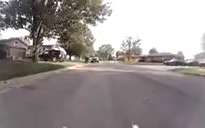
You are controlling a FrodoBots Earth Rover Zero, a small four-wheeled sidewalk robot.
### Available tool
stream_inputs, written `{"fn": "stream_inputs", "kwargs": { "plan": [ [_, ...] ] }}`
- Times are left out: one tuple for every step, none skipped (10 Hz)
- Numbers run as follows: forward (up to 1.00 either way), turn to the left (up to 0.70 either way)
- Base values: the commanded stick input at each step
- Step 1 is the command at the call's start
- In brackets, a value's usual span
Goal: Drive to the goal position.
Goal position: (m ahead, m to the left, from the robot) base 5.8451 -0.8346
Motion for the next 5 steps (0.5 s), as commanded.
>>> {"fn": "stream_inputs", "kwargs": {
  "plan": [
    [0.98, 0.00],
    [0.98, 0.00],
    [0.99, 0.00],
    [1.00, 0.00],
    [1.00, 0.00]
  ]
}}
